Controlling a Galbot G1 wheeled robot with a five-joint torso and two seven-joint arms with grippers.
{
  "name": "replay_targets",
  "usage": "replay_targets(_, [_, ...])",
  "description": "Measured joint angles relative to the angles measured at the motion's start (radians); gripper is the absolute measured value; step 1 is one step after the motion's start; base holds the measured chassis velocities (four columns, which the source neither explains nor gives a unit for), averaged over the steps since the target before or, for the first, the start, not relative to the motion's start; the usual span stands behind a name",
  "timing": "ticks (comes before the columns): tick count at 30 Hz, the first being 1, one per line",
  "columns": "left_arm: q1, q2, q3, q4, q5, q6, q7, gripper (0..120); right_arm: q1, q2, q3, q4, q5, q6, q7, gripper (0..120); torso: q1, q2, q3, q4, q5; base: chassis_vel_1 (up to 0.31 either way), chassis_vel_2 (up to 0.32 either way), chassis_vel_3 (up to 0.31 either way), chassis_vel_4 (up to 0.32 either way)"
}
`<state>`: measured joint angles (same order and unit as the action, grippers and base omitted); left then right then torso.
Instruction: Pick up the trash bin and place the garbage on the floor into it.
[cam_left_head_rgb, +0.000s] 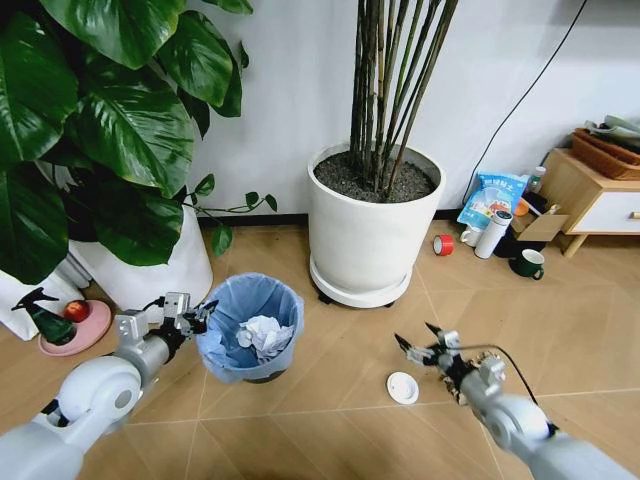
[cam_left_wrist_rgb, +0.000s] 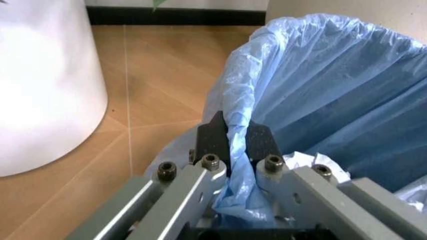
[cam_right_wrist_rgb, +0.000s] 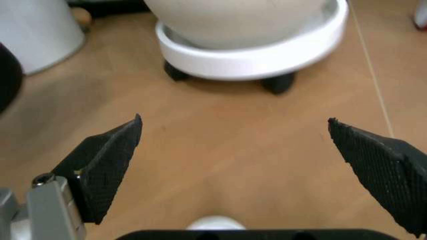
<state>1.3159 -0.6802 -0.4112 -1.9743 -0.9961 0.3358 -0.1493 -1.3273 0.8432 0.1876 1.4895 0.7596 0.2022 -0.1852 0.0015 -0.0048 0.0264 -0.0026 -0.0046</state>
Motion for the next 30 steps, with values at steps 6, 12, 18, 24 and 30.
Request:
replay_targets(6, [0.042, -0.004, -0.034, -0.017, 0.008, -0.002, 0.004, 0, -0.067, 0.032, 0.057, -0.012, -0.050, -0.002, 0.004, 100, 0.000, 0.000, 0.000, 0.0003, -0.0003, 0.000, 0.000, 0.000, 0.000])
replay_targets(12, [0.048, -0.013, -0.045, -0.028, 0.007, -0.003, 0.002, 0, -0.095, 0.066, 0.073, -0.046, -0.112, -0.005, 0.030, 100, 0.000, 0.000, 0.000, 0.0001, -0.0002, 0.000, 0.000, 0.000, 0.000])
replay_targets(18, [0.037, -0.018, -0.042, -0.029, 0.004, -0.003, -0.002, 0, -0.094, 0.087, 0.068, -0.086, -0.162, -0.006, 0.054, 100, 0.000, 0.000, 0.000, 0.0001, -0.0004, 0.000, 0.000, 0.000, 0.000])
replay_targets(24, [0.030, -0.021, -0.040, -0.025, 0.000, -0.003, -0.002, 0, -0.059, 0.110, 0.028, -0.155, -0.198, -0.002, 0.054, 100, 0.000, 0.000, 0.000, 0.0001, -0.0002, 0.000, 0.000, 0.000, 0.000])
replay_targets(30, [0.018, -0.015, -0.040, -0.020, -0.010, -0.003, -0.004, 0, 0.023, 0.125, -0.034, -0.238, -0.200, 0.007, 0.046, 100, 0.000, 0.000, 0.000, 0.0002, 0.0000, 0.000, 0.000, 0.000, 0.000])
